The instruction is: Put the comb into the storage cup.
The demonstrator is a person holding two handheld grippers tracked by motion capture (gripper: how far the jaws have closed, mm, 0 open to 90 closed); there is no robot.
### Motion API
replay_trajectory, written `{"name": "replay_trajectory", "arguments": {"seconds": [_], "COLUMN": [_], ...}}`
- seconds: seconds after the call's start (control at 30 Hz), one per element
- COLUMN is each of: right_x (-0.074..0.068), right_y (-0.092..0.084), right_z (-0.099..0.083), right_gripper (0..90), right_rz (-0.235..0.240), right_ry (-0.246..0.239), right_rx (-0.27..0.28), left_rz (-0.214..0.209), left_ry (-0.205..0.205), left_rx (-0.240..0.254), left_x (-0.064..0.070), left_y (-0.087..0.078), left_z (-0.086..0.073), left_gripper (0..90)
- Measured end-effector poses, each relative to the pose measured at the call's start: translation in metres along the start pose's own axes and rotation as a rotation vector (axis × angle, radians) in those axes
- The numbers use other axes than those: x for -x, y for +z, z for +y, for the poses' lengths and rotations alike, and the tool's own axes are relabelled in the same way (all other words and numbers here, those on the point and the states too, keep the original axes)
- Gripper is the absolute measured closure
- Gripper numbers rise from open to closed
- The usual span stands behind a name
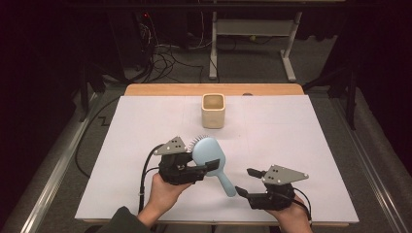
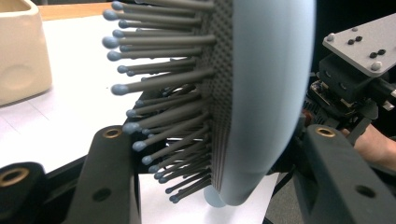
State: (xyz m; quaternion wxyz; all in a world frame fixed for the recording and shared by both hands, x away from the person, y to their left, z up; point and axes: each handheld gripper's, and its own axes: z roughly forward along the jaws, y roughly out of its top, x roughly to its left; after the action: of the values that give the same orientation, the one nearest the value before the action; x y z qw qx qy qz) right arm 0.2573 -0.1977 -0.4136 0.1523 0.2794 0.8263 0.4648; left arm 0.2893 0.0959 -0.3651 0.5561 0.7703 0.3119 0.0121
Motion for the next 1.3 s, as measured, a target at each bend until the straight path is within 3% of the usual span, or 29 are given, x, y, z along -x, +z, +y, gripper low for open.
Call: {"name": "replay_trajectory", "arguments": {"seconds": [0.37, 0.77, 1.03, 1.3], "right_x": [0.015, 0.037, 0.047, 0.053], "right_y": [-0.016, -0.028, -0.033, -0.045], "right_z": [-0.013, -0.032, -0.045, -0.061], "right_gripper": [32.0, 31.0, 30.3, 31.0], "right_rz": [-0.053, -0.125, -0.156, -0.225], "right_ry": [0.038, 0.117, 0.137, 0.148], "right_rx": [0.048, 0.097, 0.106, 0.145], "left_rz": [0.012, 0.03, 0.042, 0.056], "left_ry": [0.005, 0.005, 0.007, 0.006], "left_rx": [0.009, 0.02, 0.023, 0.027], "left_x": [-0.001, -0.004, -0.006, -0.009], "left_y": [-0.004, -0.009, -0.012, -0.015], "left_z": [0.004, 0.009, 0.012, 0.015], "left_gripper": [50.0, 49.9, 49.9, 49.9]}}
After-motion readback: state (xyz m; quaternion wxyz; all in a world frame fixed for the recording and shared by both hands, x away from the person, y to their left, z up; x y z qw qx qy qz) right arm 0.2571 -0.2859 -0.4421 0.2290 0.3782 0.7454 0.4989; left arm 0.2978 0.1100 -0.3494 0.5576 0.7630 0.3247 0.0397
